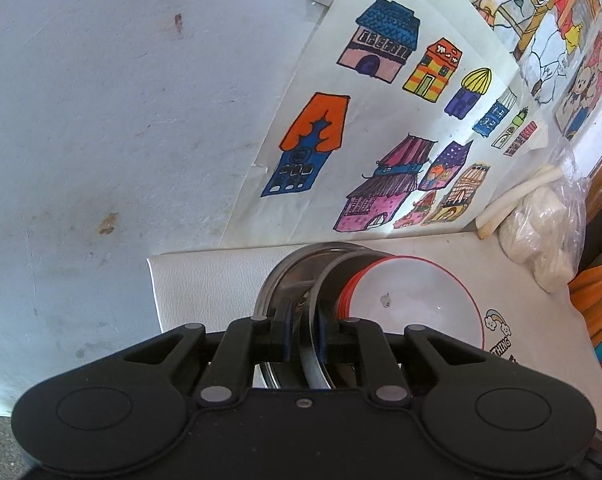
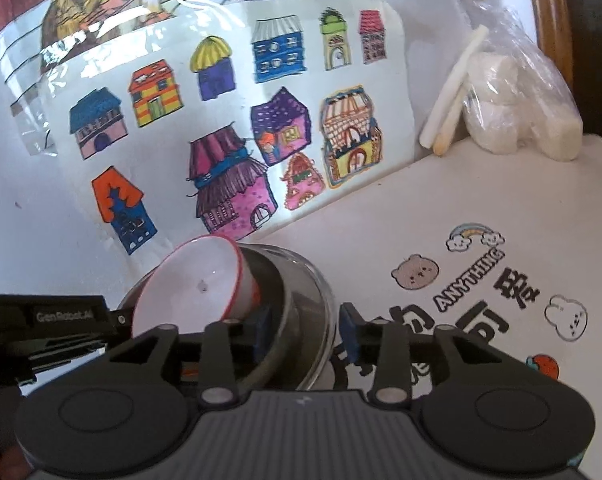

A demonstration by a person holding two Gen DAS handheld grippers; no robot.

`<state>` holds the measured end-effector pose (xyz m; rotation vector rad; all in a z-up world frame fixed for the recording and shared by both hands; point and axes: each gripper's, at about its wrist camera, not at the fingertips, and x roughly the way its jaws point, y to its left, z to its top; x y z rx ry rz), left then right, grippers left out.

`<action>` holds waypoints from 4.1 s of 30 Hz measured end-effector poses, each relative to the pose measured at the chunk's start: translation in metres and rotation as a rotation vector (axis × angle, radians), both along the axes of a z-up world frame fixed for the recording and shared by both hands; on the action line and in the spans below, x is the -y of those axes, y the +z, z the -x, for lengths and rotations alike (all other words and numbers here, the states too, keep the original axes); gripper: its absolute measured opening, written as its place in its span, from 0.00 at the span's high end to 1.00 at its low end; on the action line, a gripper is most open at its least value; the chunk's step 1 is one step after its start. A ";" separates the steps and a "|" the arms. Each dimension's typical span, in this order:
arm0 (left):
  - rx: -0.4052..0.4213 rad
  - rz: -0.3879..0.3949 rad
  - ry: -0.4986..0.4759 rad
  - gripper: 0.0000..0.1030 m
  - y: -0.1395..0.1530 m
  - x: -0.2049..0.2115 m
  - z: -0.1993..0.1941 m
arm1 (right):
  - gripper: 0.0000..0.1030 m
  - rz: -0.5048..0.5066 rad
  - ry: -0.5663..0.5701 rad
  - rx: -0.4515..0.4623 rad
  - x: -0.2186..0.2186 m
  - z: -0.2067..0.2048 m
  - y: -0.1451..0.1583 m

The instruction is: Organize plates and bowls

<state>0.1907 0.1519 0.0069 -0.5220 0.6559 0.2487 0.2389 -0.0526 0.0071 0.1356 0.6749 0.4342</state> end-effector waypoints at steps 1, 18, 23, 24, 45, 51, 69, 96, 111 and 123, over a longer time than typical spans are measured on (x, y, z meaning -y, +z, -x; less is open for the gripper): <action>0.000 0.000 0.001 0.86 0.000 0.000 0.000 | 0.56 -0.006 -0.003 -0.006 0.001 -0.001 0.000; 0.029 -0.007 0.012 0.71 0.004 0.001 0.008 | 0.28 -0.026 -0.077 -0.031 0.016 0.003 -0.002; 0.025 -0.011 0.004 0.70 0.005 0.003 0.010 | 0.21 -0.038 -0.082 -0.028 0.022 0.007 0.000; 0.026 -0.010 0.004 0.70 0.005 0.003 0.011 | 0.20 -0.041 -0.079 -0.027 0.023 0.008 0.000; 0.115 -0.138 0.015 0.01 0.030 0.015 0.051 | 0.00 -0.192 -0.105 0.109 0.058 0.054 0.022; 0.141 -0.189 0.005 0.01 0.038 0.026 0.071 | 0.00 -0.199 -0.124 0.193 0.080 0.080 0.034; 0.228 -0.268 -0.112 0.01 0.038 0.065 0.134 | 0.00 -0.106 -0.150 0.366 0.104 0.177 0.036; 0.306 -0.355 -0.216 0.01 0.000 0.094 0.182 | 0.00 -0.013 -0.263 0.345 0.123 0.225 -0.005; 0.267 -0.344 -0.217 0.01 -0.013 0.092 0.183 | 0.00 -0.008 -0.259 0.291 0.124 0.223 -0.016; 0.253 -0.350 -0.227 0.01 -0.016 0.093 0.178 | 0.00 0.000 -0.272 0.263 0.125 0.217 -0.021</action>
